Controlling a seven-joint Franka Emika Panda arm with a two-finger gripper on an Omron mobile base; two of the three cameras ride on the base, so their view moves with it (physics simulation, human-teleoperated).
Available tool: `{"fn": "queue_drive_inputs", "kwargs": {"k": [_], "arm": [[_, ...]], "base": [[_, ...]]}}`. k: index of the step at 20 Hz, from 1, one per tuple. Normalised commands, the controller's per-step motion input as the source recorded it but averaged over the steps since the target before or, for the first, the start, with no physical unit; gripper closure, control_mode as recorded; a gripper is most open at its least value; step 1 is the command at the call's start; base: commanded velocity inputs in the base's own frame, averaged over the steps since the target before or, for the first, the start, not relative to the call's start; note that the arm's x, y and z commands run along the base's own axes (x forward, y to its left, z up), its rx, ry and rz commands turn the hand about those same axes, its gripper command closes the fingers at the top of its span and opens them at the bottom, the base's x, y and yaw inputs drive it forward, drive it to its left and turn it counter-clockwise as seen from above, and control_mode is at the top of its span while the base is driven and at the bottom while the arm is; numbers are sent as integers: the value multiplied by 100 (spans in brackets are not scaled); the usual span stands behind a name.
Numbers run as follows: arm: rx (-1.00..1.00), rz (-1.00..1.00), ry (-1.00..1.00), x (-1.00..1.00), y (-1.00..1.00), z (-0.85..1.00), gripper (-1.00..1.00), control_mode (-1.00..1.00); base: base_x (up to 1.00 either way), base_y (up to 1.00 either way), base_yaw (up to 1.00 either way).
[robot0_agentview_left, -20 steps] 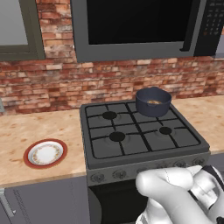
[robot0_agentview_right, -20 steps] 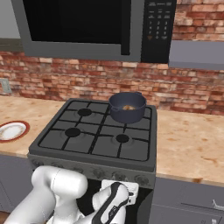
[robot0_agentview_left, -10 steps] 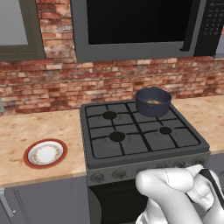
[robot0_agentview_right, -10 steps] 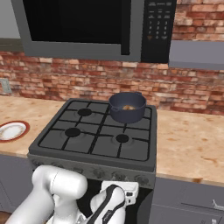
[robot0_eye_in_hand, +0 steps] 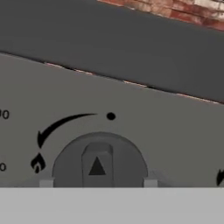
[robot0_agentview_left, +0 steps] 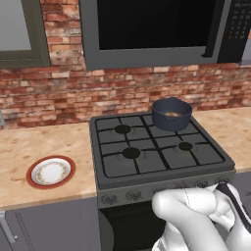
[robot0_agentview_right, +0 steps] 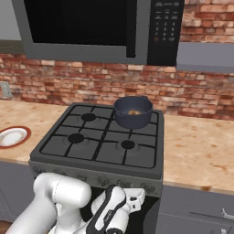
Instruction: Retrieve the frozen meat and place it in the pot on a burner. Then turn the burner on.
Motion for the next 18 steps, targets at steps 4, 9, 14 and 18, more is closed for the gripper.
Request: {"fn": "queue_drive_inputs", "kwargs": {"k": [4,9,14,18], "arm": [[-47,38,-59,-25,0,0,100,-100],[-52,37,-61,-25,1,0,100,-100],[-55,53,-38,0,0,0,100,-100],[-55,59,-29,0,0,0,100,-100]], "base": [[0,0,0],[0,0,0],[0,0,0],[0,0,0]]}}
